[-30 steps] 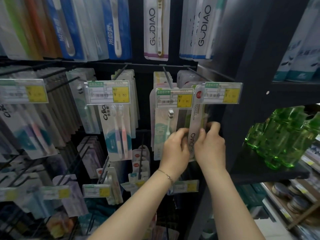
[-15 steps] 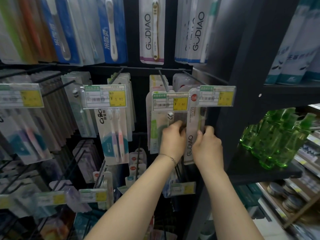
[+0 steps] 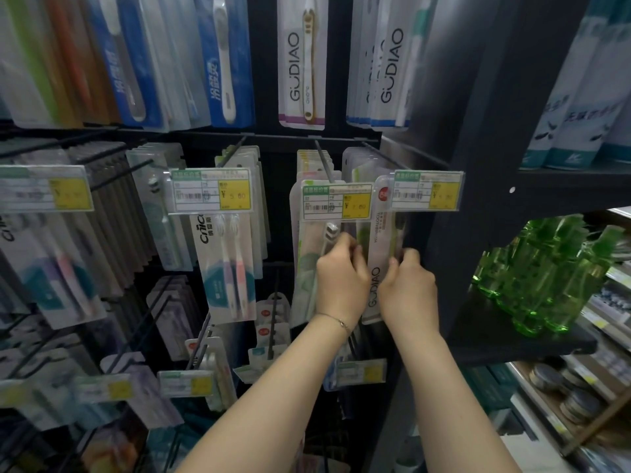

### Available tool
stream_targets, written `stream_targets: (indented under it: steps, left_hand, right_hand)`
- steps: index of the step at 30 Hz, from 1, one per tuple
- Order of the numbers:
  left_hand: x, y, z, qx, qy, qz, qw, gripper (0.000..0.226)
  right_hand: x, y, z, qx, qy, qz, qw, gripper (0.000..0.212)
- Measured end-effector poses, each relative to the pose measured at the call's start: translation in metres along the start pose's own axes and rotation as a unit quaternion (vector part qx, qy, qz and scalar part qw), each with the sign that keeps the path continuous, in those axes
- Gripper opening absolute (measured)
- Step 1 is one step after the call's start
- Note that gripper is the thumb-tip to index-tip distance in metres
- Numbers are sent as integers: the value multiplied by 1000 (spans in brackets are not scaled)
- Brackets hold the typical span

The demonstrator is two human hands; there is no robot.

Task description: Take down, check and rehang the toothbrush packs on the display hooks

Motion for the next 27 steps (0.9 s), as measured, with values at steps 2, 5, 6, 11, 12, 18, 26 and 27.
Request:
stream_targets:
  steps: [2,5,6,11,12,18,26,27]
  left_hand:
    - [5,3,3,3,-14,-27,1000,13]
    - [10,5,10,-26,-28,-65,997,12]
    - [10,6,13,-38,-27,-76,996,12]
    - [3,22,28,-60,-38,-95,993,13]
    - [3,26,31,-61,-39,-95,993,14]
    - [1,53,48,-76,-28,-65,995,22]
    - [-12,77,62,-102,24,14,994,6]
    - [-13,79,65,-106,31,27,994,6]
  right_hand:
    - [0,0,0,2,-1,0,1000,21]
    - [1,0,0,1,-5,-9,1000,21]
    - [2,0,0,2,-7,-11,1000,21]
    - [4,1,1,1,-13,-31,999,22]
    - [4,1,1,0,-13,-37,999,21]
    - [5,0,10,-5,-15,-55,998,23]
    - [13,-15,34,-44,71,-118,989,13]
    - [15,-18,38,-57,73,-157,983,15]
Point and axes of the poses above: each hand's wrist, its own z-axis away from the middle knuckle, its own y-axis out of the back of the hand, x = y × z, the point moved 8 cm from there along -z, towards the middle knuckle, and after that the axes turned 9 degrees about z, right-handed, at the moved point
